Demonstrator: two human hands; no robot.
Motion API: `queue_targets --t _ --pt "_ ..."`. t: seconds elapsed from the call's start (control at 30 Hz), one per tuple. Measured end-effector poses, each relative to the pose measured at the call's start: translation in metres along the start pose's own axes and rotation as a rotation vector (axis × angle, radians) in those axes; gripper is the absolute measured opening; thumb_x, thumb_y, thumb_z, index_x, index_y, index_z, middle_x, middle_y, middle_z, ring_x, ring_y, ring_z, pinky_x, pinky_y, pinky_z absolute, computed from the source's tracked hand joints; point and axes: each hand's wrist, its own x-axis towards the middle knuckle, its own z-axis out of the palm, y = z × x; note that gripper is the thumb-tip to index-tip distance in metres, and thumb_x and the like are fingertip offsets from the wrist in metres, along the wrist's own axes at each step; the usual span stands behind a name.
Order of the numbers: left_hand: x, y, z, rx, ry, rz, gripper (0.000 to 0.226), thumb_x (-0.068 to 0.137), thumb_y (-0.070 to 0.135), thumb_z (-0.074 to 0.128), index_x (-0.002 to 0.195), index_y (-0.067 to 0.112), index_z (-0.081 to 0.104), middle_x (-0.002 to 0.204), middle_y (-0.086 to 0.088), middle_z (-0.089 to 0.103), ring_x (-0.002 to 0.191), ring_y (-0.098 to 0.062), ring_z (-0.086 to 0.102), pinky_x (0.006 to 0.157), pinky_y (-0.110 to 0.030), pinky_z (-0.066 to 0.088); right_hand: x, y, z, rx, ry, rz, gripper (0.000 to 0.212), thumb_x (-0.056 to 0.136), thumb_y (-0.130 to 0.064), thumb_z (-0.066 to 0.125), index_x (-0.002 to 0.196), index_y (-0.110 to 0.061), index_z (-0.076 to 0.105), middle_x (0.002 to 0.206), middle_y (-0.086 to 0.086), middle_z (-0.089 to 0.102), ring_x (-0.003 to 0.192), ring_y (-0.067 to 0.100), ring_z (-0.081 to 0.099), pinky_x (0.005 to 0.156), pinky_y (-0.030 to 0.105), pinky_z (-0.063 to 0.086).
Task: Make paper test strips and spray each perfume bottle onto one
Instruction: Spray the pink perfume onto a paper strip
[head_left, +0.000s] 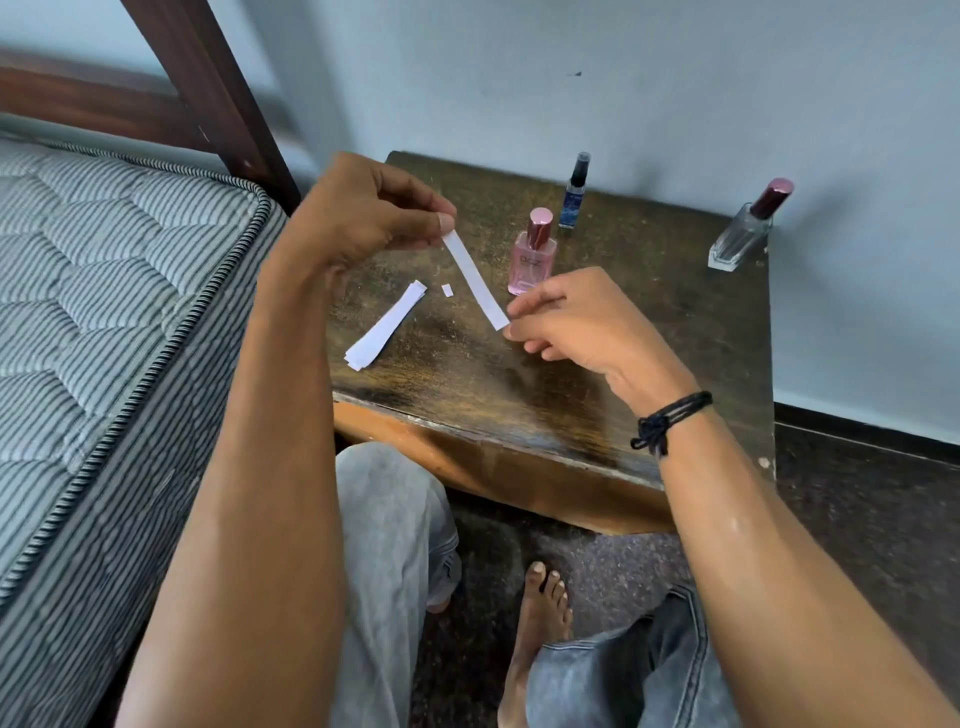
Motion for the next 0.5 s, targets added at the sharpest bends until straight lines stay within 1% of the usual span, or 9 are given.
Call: queue_targets --t 0.07,0.13,0.2,0.27,0.4,0.5 --pt "-0.001 0.002 -0.005 -0.034 0.010 0.014 0.019 0.079 0.001 0.080 0.098 0.002 0.076 0.070 0.003 0.076 0.068 -0.008 0.070 0.070 -0.017 0.055 -0.003 -0.005 0.000 0.133 -0.033 0.007 0.016 0.084 -0.006 0.080 0.097 -0.015 0.078 0.091 0.006 0.080 0.080 0.014 0.074 0.078 0.028 0.062" --pt "-0.001 0.004 -0.009 -0.060 0.017 0.029 0.016 0.079 0.002 0.080 0.094 0.006 0.076 0.073 0.002 0.077 0.070 -0.009 0.071 0.072 -0.018 0.056 -0.006 -0.009 -0.002 0.256 -0.094 0.015 0.020 0.085 -0.003 0.078 0.100 -0.015 0.079 0.093 0.005 0.081 0.086 0.016 0.077 0.081 0.028 0.063" --pt "-0.001 0.005 -0.011 -0.069 0.022 0.044 0.015 0.079 0.001 0.080 0.093 0.007 0.077 0.075 0.001 0.077 0.072 -0.011 0.071 0.072 -0.018 0.056 -0.009 -0.011 -0.005 0.370 -0.152 0.031 0.023 0.085 -0.003 0.077 0.106 -0.014 0.078 0.097 0.006 0.081 0.092 0.019 0.077 0.083 0.029 0.063" --pt "0.000 0.004 -0.011 -0.059 0.023 0.055 0.015 0.079 0.002 0.080 0.092 0.008 0.077 0.076 0.000 0.077 0.072 -0.012 0.071 0.072 -0.020 0.056 -0.010 -0.013 -0.005 0.441 -0.182 0.040 0.024 0.086 -0.005 0.077 0.109 -0.012 0.078 0.100 0.007 0.080 0.094 0.021 0.077 0.082 0.028 0.063" --pt "0.001 0.003 -0.011 -0.022 0.030 0.075 0.019 0.078 0.002 0.081 0.096 0.002 0.077 0.077 -0.004 0.076 0.070 -0.011 0.070 0.073 -0.022 0.057 -0.010 -0.014 -0.003 0.522 -0.185 0.049 0.020 0.089 -0.008 0.075 0.110 -0.009 0.077 0.100 0.010 0.080 0.093 0.023 0.077 0.080 0.029 0.064" --pt "0.000 0.005 -0.011 -0.040 0.038 0.076 0.020 0.079 0.000 0.080 0.099 -0.002 0.076 0.077 -0.004 0.076 0.070 -0.010 0.070 0.070 -0.019 0.055 -0.007 -0.012 -0.002 0.508 -0.114 0.029 0.015 0.088 -0.003 0.076 0.102 -0.008 0.078 0.096 0.010 0.080 0.089 0.022 0.077 0.080 0.030 0.064"
